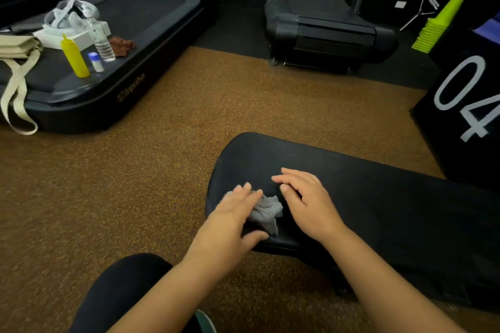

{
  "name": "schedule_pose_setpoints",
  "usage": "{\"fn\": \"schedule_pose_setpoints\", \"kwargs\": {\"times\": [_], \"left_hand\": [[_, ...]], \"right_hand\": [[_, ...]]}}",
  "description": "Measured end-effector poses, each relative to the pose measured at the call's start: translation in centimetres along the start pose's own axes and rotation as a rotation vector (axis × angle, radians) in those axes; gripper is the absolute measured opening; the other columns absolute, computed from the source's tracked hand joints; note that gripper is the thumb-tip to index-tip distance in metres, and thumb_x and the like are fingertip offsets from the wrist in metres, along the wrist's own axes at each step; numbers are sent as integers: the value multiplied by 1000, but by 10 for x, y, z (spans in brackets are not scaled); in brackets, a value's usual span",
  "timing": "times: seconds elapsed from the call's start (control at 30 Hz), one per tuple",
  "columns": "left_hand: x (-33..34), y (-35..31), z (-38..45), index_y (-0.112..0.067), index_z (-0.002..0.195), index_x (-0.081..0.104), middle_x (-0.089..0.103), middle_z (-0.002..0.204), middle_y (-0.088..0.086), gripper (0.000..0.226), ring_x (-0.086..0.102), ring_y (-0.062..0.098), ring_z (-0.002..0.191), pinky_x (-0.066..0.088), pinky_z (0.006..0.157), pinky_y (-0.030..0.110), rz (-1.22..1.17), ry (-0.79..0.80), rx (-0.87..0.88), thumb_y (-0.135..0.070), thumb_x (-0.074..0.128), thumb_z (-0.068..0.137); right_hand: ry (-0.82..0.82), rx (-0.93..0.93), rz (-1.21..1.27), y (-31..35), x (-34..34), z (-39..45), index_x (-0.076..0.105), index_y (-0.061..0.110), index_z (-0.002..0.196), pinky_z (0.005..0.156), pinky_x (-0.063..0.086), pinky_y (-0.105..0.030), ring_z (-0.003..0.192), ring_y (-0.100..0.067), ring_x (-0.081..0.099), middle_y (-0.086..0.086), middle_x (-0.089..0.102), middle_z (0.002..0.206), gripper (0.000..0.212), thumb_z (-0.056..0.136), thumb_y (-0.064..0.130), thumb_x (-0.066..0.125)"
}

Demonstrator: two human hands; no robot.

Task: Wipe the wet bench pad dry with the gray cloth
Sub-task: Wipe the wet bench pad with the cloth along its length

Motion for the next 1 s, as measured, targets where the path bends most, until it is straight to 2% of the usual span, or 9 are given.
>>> {"fn": "schedule_pose_setpoints", "kwargs": {"times": [0.13,0.23,0.33,0.47,0.57,0.67,0.77,0.87,1.0], "left_hand": [[-7,23,-5,-20,152,3,1,159,-5,123,-8,6,144,-6,115,22,31,57,-102,-58,77,61],[-5,29,-2,-16,152,-2,-5,159,-1,136,-11,9,144,-7,116,26,84,148,-136,-64,78,52],[-3,30,1,-16,151,-4,-9,159,1,139,-13,11,145,-7,117,28,124,187,-129,-65,78,50],[1,31,-1,-16,151,-9,-17,158,0,139,-19,12,143,-10,115,27,198,201,-109,-67,76,52],[2,34,0,-18,151,-6,-14,158,-1,134,-16,12,144,-10,113,24,188,160,-99,-63,77,55],[0,35,0,-18,151,-3,-10,159,-3,131,-14,11,144,-8,113,23,158,133,-91,-59,79,57],[0,36,0,-18,152,-2,-11,159,-2,132,-14,10,144,-8,113,22,153,130,-96,-59,79,56],[2,36,0,-19,151,-1,-10,159,-3,131,-14,9,144,-9,113,22,141,124,-103,-59,79,56],[1,37,-1,-20,151,2,-7,159,-5,128,-14,2,140,-9,112,20,117,104,-98,-57,80,57]], "right_hand": [[121,-170,101,42,20,-16,55,38,125,109,24,-22,132,3,30,19,48,136,36,91,45,46],[247,-330,21,60,33,-25,52,34,130,112,16,-16,133,3,28,14,48,138,41,89,39,56],[265,-432,-73,42,31,-30,61,26,121,110,26,-21,125,-3,42,8,59,128,35,88,19,56],[124,-274,-78,14,11,-13,67,28,113,101,41,-31,117,-7,50,11,63,120,36,84,8,60],[128,-260,-96,38,29,-15,64,27,117,105,35,-26,120,-9,46,10,61,123,34,84,19,64],[235,-329,-79,48,35,-33,63,29,117,104,29,-17,119,-5,44,12,60,124,32,85,30,63],[262,-390,-73,34,16,-35,67,30,111,98,37,-18,110,-5,51,13,64,116,27,85,27,62],[171,-344,-88,34,17,-23,68,28,107,93,43,-26,105,-8,53,13,67,108,28,82,15,66],[176,-384,-69,60,43,-37,68,23,109,97,39,-23,107,-10,52,10,66,111,28,83,15,64]]}}
Point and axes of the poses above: each hand's wrist, its own z-axis towards the middle knuckle, its own x-axis out of the palm, y = z × x, the point moved 6 cm from there along z, towards the middle knuckle
